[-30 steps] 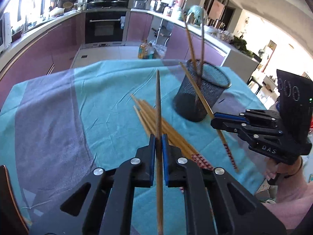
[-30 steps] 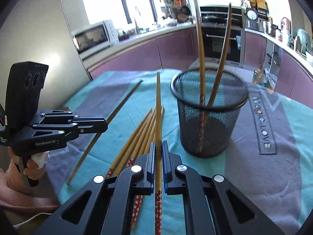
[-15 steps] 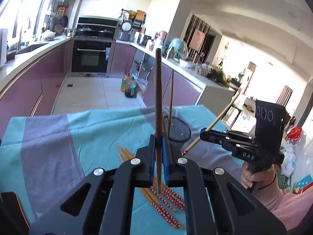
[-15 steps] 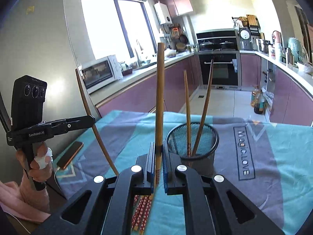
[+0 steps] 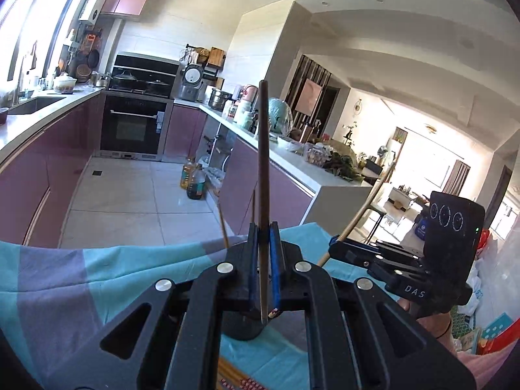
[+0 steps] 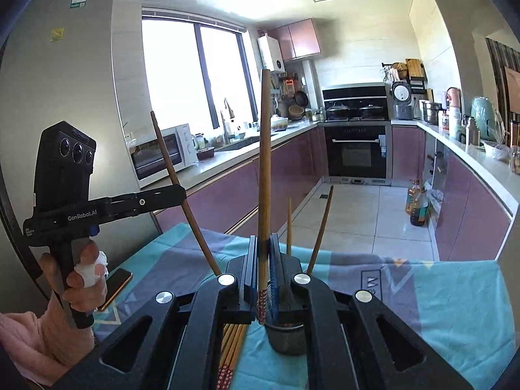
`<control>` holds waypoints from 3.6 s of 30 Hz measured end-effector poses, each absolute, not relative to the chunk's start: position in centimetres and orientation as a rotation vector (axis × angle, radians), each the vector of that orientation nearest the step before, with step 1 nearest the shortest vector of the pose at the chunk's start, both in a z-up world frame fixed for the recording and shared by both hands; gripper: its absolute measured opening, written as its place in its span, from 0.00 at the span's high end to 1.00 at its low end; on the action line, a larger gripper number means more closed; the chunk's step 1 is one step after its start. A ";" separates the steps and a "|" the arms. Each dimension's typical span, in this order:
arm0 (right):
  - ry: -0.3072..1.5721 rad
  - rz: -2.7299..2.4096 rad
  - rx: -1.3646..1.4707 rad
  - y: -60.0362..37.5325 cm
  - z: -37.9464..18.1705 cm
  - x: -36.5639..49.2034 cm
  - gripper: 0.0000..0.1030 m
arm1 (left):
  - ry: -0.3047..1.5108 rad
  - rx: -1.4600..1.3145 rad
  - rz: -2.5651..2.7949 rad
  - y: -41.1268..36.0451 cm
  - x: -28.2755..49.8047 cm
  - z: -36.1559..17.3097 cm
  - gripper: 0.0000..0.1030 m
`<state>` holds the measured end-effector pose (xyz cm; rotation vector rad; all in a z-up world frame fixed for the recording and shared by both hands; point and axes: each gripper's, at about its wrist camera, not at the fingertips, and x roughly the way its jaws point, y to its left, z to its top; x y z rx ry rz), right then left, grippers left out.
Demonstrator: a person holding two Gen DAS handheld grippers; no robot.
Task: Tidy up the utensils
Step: 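Lower both chopsticks tip-first into the mesh cup and open both tools, then withdraw both open tools back toward the remaining chopsticks, then grasp a chopstick with the right tool while the left tool grasps another, lift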
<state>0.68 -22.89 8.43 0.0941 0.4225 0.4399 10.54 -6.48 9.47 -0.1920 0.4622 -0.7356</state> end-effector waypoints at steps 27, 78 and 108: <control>0.730 0.386 0.072 -21.9 1.0 7.2 0.94 | 0.724 0.045 -0.678 -14.1 15.8 1.9 0.92; 0.925 0.487 0.019 -14.4 -8.6 2.5 0.66 | 0.901 0.100 -0.418 -6.4 8.2 -11.0 0.63; 0.911 0.408 -0.076 -11.4 -9.0 5.0 0.90 | 0.939 0.116 -0.404 -7.3 11.0 -12.0 0.79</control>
